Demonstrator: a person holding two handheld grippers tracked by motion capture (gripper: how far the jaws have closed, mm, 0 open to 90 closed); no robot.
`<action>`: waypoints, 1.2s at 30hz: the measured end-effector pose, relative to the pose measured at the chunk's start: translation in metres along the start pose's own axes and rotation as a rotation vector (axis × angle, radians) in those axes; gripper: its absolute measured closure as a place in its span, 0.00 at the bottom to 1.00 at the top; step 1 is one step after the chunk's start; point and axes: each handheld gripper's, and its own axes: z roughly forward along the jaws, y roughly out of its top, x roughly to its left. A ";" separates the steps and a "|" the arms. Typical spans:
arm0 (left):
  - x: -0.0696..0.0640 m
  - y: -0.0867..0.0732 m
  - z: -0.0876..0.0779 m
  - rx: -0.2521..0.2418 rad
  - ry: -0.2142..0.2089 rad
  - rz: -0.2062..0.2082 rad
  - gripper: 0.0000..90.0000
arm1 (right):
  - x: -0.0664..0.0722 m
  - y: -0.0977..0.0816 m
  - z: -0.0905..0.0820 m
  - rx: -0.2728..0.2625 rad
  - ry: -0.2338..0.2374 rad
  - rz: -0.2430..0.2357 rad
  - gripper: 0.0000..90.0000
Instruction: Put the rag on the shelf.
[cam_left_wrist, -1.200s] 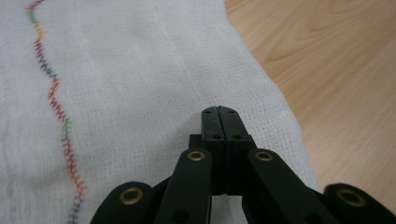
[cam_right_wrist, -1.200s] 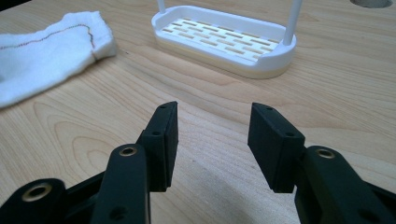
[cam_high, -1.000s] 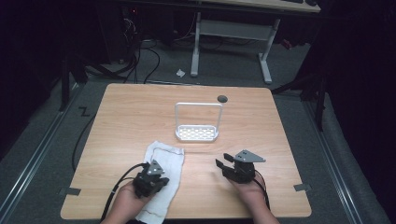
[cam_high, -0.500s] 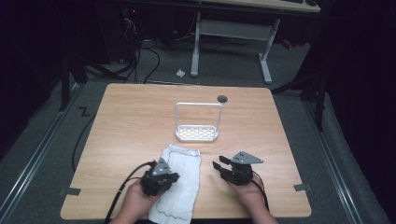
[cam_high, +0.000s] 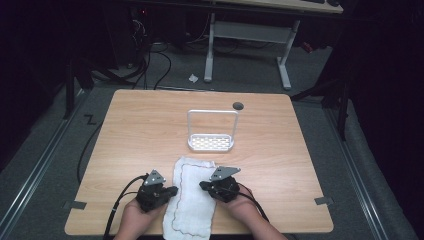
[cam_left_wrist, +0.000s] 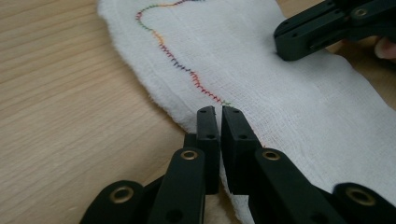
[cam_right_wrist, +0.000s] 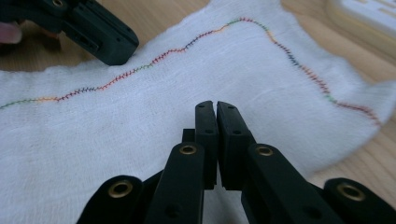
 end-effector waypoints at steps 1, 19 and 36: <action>-0.003 0.001 0.002 0.002 -0.009 0.007 0.96 | 0.000 0.000 -0.001 0.003 -0.003 -0.002 0.98; -0.034 0.022 0.027 -0.013 -0.015 0.155 0.69 | -0.030 -0.044 -0.076 -0.060 -0.093 0.114 0.74; 0.001 0.061 0.074 -0.091 0.127 -0.022 0.57 | -0.050 -0.052 -0.089 -0.156 -0.275 0.119 0.62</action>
